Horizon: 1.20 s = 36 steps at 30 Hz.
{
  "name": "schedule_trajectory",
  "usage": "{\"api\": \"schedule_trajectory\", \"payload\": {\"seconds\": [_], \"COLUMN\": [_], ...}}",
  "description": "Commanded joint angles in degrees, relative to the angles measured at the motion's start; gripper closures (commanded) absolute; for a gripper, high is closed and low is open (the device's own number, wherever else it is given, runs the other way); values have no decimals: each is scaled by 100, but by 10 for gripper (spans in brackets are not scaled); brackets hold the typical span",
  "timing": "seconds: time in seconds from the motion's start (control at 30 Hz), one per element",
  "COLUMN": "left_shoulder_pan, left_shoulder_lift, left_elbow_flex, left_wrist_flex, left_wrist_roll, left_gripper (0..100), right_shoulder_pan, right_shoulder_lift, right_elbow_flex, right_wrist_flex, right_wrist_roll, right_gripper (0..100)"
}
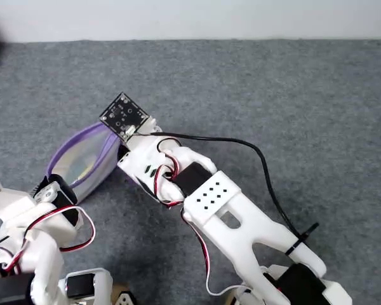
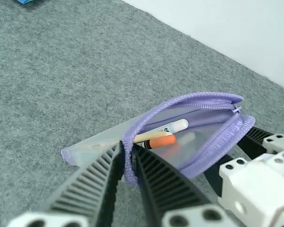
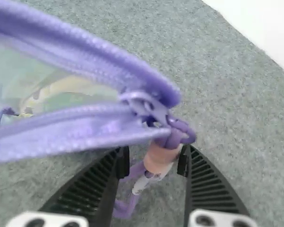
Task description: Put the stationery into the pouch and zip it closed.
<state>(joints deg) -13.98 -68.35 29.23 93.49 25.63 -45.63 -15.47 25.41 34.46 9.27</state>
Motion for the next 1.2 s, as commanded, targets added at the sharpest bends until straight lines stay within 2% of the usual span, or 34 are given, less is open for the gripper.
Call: {"api": "schedule_trajectory", "payload": {"seconds": [0.0,0.47,1.03,1.17], "left_shoulder_pan": [44,44,44,44], "left_shoulder_lift": [325,325,325,325], "left_elbow_flex": [207,207,207,207], "left_wrist_flex": [158,158,158,158], "left_wrist_roll": [44,44,35,35], "left_gripper": [985,985,985,985], "right_shoulder_pan": [-31,198,365,374], "right_shoulder_lift": [-40,655,681,673], "right_elbow_flex": [-334,-343,-712,-721], "right_wrist_flex": [-242,-1305,-1297,-1297], "right_wrist_roll": [53,413,413,413], "right_gripper": [821,823,827,961]}}
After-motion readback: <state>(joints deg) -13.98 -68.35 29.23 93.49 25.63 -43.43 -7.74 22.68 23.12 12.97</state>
